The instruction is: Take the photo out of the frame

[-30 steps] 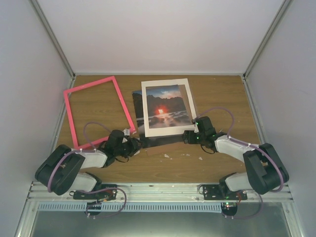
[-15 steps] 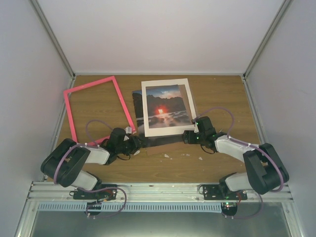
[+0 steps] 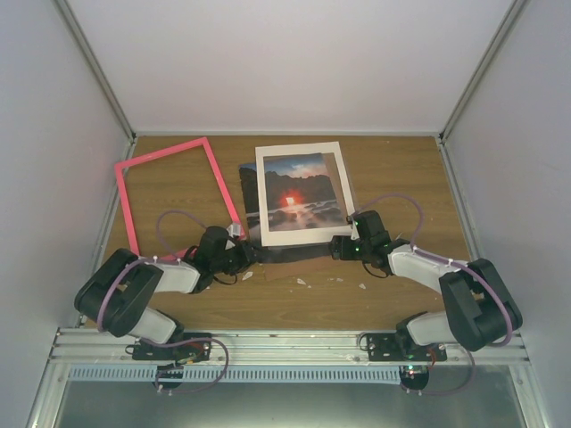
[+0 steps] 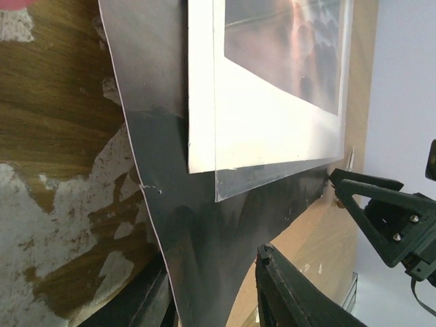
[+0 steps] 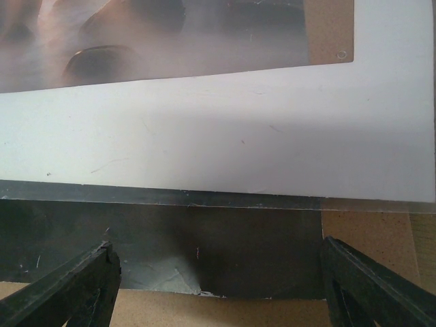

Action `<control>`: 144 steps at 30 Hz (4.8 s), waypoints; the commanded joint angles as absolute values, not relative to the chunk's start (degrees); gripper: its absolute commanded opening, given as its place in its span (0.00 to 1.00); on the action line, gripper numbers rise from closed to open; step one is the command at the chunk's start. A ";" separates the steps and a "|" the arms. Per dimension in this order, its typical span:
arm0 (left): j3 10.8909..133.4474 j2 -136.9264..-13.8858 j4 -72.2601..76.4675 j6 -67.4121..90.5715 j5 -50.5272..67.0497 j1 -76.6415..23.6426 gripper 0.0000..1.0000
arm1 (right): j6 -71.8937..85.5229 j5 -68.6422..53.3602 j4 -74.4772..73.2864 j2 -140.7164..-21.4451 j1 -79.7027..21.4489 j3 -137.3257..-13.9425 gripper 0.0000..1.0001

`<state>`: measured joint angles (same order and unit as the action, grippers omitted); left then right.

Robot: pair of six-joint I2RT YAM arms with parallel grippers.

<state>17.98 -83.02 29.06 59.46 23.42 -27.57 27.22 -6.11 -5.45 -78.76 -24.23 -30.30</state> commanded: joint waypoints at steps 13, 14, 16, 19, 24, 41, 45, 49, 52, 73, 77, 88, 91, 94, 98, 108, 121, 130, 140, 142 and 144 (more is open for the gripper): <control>22.18 -93.15 35.78 60.47 25.92 -24.72 0.24 | 26.87 -7.61 -6.87 -80.33 -25.09 -28.61 0.81; 22.23 -93.38 36.19 60.59 26.52 -24.63 0.22 | 26.89 -7.58 -6.86 -80.33 -25.10 -28.65 0.81; 21.96 -93.17 36.63 60.79 26.86 -24.65 0.17 | 26.85 -7.62 -6.94 -80.33 -25.05 -28.65 0.81; 21.25 -91.45 35.57 60.37 26.08 -24.64 0.08 | 26.81 -7.47 -7.04 -80.35 -25.06 -28.72 0.81; 21.80 -88.17 30.36 58.74 24.75 -24.70 0.00 | 26.80 -7.13 -7.53 -79.88 -25.05 -28.95 0.81; 28.58 -71.14 0.94 52.76 13.55 -25.68 0.00 | 26.28 -6.31 -11.69 -72.19 -26.74 -32.02 0.86; 32.66 -67.19 -8.28 49.94 9.10 -25.69 0.01 | 26.43 -6.16 -11.98 -71.51 -27.22 -32.32 0.87; 35.51 -63.47 -15.65 47.71 5.52 -25.49 0.03 | 26.49 -6.17 -12.07 -70.91 -27.59 -32.76 0.87; 37.31 -60.91 -19.68 46.47 3.31 -25.22 0.04 | 26.51 -6.25 -12.01 -70.59 -27.78 -32.87 0.87; 58.18 -52.66 -40.36 33.72 -11.72 -23.87 0.32 | 27.22 -7.47 -12.97 -68.63 -28.23 -33.23 0.88; 53.36 -54.87 -34.81 28.99 -2.37 -19.74 0.43 | 27.17 -7.38 -12.97 -68.55 -28.56 -33.15 0.88; 46.24 -73.30 -17.24 19.88 32.44 7.53 0.65 | 25.55 -8.37 -10.98 -69.35 -28.74 -32.03 0.88; 46.95 -81.89 -12.57 20.86 40.89 11.63 0.66 | 25.08 -9.01 -9.97 -70.51 -28.79 -31.90 0.88; 48.38 -88.92 -10.33 21.36 44.32 13.29 0.66 | 24.52 -9.48 -9.26 -71.95 -28.76 -32.14 0.88; 49.20 -93.94 -7.11 22.59 48.09 13.62 0.65 | 23.91 -9.34 -8.57 -72.83 -28.78 -32.09 0.89; 49.83 -103.04 -0.59 25.96 53.13 12.51 0.56 | 23.64 -9.42 -7.82 -73.36 -28.75 -31.49 0.89; 52.91 -109.77 2.31 26.44 54.51 8.38 0.31 | 23.88 -9.23 -8.10 -73.74 -28.80 -31.64 0.89; 52.38 -104.77 0.46 24.44 51.26 8.20 0.00 | 24.16 -9.15 -8.17 -73.41 -28.74 -31.29 0.89; 55.05 -94.55 -11.77 19.81 44.49 8.13 0.00 | 24.30 -8.81 -9.14 -71.53 -28.82 -31.20 0.89; 56.73 -91.97 -15.49 18.37 42.27 8.17 0.00 | 24.35 -8.85 -9.32 -71.16 -28.75 -31.20 0.89; 58.37 -89.46 -18.84 17.22 40.18 8.18 0.00 | 24.38 -8.79 -9.55 -70.80 -28.85 -31.20 0.89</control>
